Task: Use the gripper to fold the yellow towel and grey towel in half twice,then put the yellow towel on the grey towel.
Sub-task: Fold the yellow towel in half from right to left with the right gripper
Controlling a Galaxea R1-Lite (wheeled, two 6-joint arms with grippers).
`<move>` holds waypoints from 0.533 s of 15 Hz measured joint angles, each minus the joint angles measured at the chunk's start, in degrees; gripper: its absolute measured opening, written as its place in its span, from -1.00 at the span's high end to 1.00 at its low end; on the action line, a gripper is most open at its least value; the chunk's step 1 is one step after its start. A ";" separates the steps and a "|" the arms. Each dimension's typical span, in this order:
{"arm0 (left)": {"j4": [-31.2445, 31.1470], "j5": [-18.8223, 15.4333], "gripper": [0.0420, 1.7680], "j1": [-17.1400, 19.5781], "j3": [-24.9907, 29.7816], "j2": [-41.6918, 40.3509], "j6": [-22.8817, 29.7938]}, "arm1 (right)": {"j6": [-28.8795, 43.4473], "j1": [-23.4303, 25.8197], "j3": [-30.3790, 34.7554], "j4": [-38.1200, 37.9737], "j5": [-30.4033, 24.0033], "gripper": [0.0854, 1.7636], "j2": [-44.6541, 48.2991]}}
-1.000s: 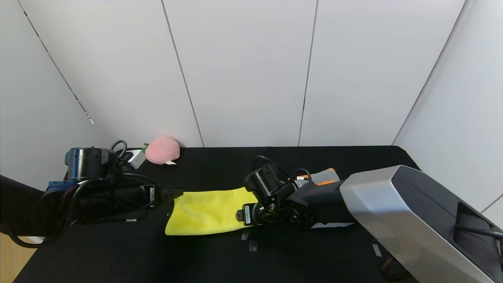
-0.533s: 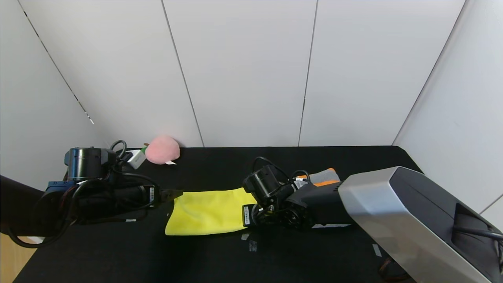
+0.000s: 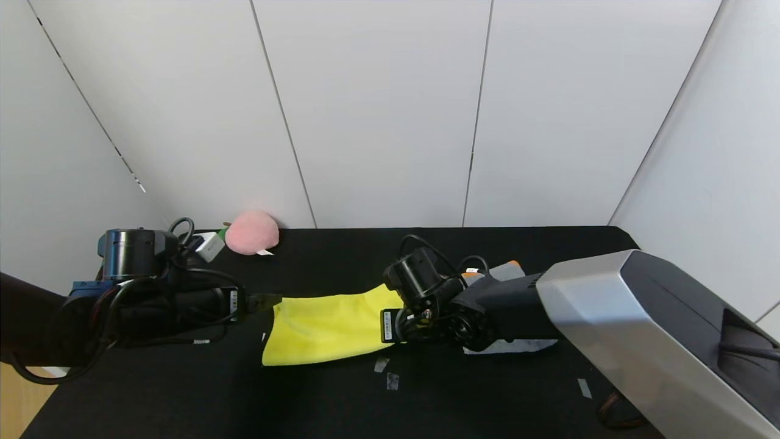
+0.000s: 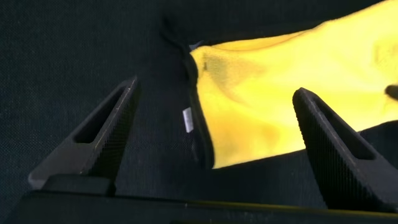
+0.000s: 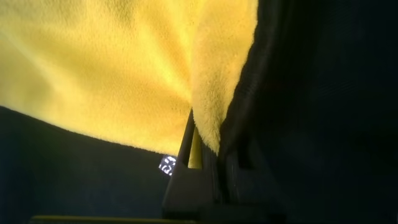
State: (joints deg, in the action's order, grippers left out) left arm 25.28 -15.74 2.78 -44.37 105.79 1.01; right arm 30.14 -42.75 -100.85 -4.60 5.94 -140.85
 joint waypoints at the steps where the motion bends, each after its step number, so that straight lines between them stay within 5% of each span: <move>1: 0.02 0.01 -0.94 0.00 0.00 -0.04 0.02 | 0.00 0.67 0.06 -1.19 0.02 0.90 0.77; 8: -0.29 0.00 -0.94 0.24 0.00 -0.69 0.02 | 0.11 5.00 2.01 -3.01 0.05 0.90 5.07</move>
State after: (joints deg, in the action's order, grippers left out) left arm 24.99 -15.74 3.02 -44.37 105.10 1.04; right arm 30.24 -37.75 -98.84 -7.61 5.99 -135.78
